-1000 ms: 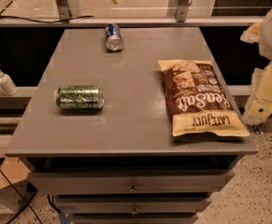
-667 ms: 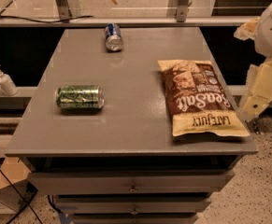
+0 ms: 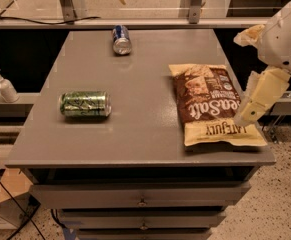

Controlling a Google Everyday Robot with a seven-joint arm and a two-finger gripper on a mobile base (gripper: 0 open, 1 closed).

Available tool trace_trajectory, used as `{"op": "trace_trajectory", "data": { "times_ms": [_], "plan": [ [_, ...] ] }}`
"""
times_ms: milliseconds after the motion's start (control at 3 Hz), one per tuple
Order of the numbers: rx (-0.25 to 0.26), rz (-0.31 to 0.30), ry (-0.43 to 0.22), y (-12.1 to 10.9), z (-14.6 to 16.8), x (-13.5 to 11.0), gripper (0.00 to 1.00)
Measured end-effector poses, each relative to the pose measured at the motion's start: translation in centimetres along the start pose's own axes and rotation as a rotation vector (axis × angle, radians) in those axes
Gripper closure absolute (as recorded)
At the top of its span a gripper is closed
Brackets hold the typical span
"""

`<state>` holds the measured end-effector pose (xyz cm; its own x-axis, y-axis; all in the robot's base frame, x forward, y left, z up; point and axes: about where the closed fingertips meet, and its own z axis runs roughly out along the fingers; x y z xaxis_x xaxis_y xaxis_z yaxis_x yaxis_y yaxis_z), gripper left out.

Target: Pick pepsi can

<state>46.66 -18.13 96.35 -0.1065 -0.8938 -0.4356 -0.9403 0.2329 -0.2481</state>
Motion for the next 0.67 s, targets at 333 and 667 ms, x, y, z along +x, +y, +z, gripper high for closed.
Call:
{"op": "trace_trajectory", "data": {
  "times_ms": [333,667],
  "plan": [
    [0.012,0.021,-0.035,-0.5,0.5,-0.4,0.00],
    [0.032,0.021,-0.142,-2.9,2.4,-4.0,0.00]
  ]
}}
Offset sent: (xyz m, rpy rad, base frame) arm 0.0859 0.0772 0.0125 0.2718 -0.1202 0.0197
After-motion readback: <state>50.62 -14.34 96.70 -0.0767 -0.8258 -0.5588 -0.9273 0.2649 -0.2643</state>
